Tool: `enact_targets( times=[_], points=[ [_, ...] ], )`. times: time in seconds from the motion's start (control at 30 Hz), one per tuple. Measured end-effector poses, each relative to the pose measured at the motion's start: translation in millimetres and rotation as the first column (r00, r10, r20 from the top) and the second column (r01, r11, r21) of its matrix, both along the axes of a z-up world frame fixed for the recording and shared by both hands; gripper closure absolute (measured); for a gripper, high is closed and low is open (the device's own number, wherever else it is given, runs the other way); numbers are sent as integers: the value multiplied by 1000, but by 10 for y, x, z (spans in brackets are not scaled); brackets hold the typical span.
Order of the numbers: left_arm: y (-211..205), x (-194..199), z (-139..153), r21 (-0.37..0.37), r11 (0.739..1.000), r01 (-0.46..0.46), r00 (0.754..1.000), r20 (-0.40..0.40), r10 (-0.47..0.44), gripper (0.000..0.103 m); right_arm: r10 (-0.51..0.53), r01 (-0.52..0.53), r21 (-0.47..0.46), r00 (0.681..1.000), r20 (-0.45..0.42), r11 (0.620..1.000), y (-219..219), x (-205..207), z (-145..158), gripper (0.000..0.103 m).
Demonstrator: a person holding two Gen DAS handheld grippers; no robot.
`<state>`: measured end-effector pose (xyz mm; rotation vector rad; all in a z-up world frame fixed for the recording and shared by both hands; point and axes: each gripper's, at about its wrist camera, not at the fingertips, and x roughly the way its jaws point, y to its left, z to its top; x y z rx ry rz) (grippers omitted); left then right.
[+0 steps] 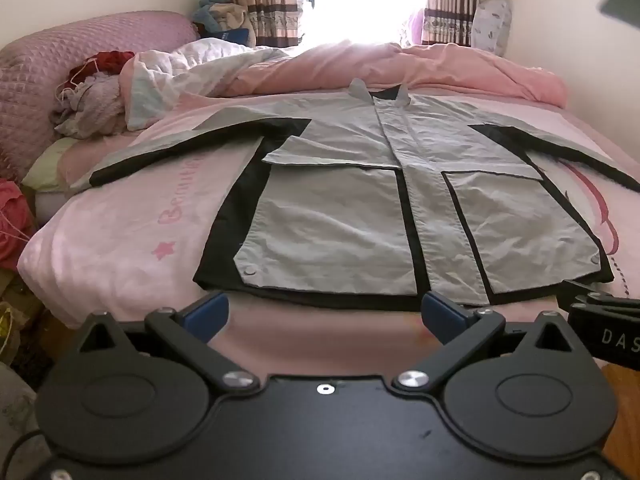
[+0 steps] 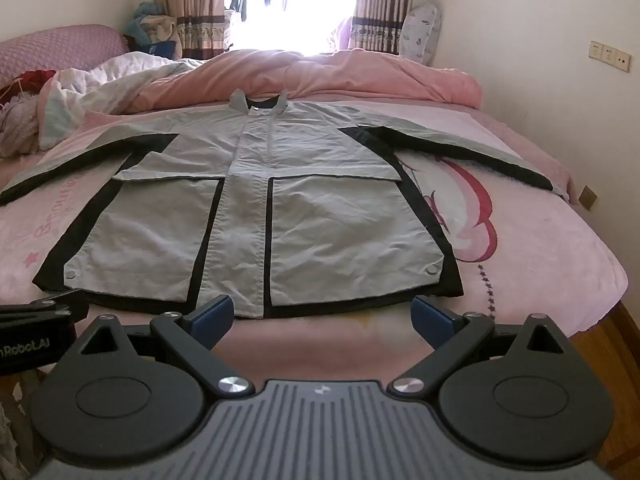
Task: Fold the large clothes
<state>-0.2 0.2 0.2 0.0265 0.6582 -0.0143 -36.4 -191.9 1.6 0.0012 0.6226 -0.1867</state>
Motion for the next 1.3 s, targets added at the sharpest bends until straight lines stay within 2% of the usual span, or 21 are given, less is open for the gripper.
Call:
enact_targets(
  times=[1.3],
  points=[
    [-73, -69, -9, 24, 999, 28, 1000, 13, -28, 0, -16, 16, 9, 1000, 13, 1000, -47, -133, -2, 0]
  ],
)
